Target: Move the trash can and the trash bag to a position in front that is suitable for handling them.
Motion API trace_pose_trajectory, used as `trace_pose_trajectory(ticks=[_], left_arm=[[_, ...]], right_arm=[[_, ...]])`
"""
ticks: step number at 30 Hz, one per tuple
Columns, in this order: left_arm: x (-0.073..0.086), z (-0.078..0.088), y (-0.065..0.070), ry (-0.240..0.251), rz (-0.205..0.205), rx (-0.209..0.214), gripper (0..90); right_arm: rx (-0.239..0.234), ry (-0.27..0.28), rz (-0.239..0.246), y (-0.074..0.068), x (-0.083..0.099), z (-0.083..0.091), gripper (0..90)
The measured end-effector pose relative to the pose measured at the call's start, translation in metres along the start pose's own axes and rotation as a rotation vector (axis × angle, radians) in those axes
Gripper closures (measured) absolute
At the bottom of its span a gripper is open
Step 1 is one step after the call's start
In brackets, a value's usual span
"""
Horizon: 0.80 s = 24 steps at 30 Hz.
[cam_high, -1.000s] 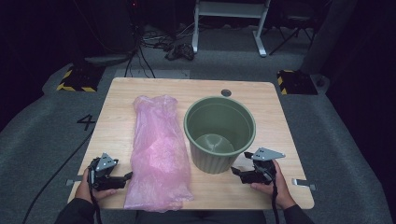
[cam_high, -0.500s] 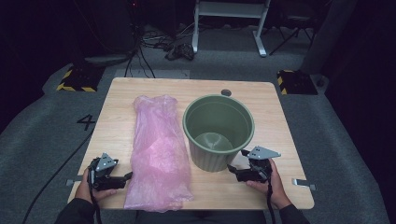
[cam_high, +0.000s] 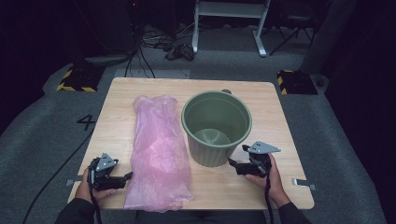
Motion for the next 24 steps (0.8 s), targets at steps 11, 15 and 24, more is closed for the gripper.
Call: trace_pose_trajectory(ticks=[11,15,24], left_arm=[[0.002,0.002,0.003,-0.001,0.006,-0.014,19.8],[0.003,0.004,0.007,-0.001,-0.006,-0.014,19.2],[-0.004,0.003,0.040,0.010,-0.065,0.059,17.4]], right_arm=[[0.014,0.008,-0.010,0.007,-0.003,0.002,20.4],[-0.006,-0.007,0.004,0.005,0.002,0.007,20.4],[-0.008,-0.094,0.036,0.014,0.025,0.018,21.9]])
Point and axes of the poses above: each handheld gripper's, and its own axes: z roughly backward along the jaws, x roughly out of its underside, y roughly to its right, the point moved 6 cm from there along -z, roughly forward along the jaws, and after that the axes turned 2 degrees about x, right-handed, at the moved point
